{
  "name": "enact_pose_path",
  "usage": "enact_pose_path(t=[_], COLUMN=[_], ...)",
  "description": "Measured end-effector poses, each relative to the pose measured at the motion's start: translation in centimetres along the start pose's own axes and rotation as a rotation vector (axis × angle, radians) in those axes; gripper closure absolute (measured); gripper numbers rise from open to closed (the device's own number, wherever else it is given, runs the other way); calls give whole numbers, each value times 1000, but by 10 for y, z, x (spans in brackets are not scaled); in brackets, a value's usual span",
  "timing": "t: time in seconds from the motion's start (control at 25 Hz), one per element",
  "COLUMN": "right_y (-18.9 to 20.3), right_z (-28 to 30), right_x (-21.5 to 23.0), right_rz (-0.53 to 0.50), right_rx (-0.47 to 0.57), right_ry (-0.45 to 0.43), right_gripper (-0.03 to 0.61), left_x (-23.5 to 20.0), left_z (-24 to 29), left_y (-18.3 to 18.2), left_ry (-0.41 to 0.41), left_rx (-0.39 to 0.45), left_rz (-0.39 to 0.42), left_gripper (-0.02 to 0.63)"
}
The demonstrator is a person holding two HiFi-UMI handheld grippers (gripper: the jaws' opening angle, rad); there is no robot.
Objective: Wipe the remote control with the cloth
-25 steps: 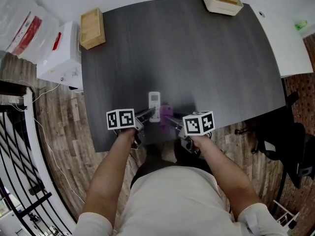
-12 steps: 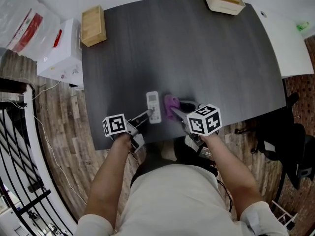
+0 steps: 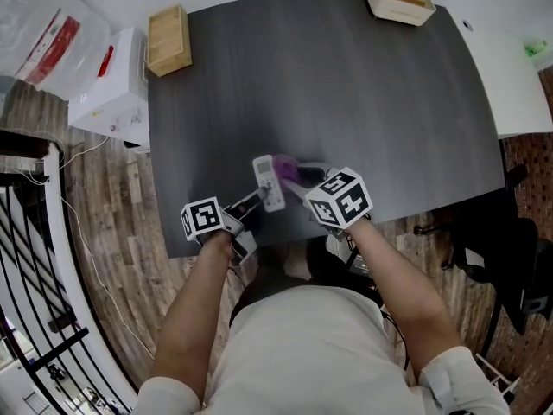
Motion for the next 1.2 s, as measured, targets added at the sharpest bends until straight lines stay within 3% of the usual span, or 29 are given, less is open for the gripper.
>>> enact_pose_path(t=[0.2,0.44,0.68,0.84,0.92,1.04,1.2], right_y=[24,55,73,72,71,68,70], right_z=[-5,-19,-26,-33,-39,-46,-57], right_x=[-11,-31,-70,-76,-73,-66,-60], right_rz=[58,163,132,103,102,106,129], right_rx=[-54,-79,-149,-136,-124,-98,-71], right_ry=[-38,-71,-238,-246,-226,-188,-132], right_gripper=[463,463,463,463,463,463,463], left_x=[-6,-4,4,16,23,35,51], left_z=[0,1,7,9,10,12,31], left_y=[1,5,4,1,-2,-5,2], left_ry=[-92,-200,-254,-316,-363,-459,-561], left_rx=[33,28,-21,-50,-58,-52,-91], left_rz=[26,138,292,448,534,706,934], left_gripper=[535,535,534,520,434,377,364])
Point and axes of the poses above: the fingertips, and each gripper's own axes: z forward along the fingers, x to its right, y out of its underside, the point moved 10 cm from there along -z, backward along the fingers, and after that the axes turned 9 degrees about x, right-handed, at the moved point
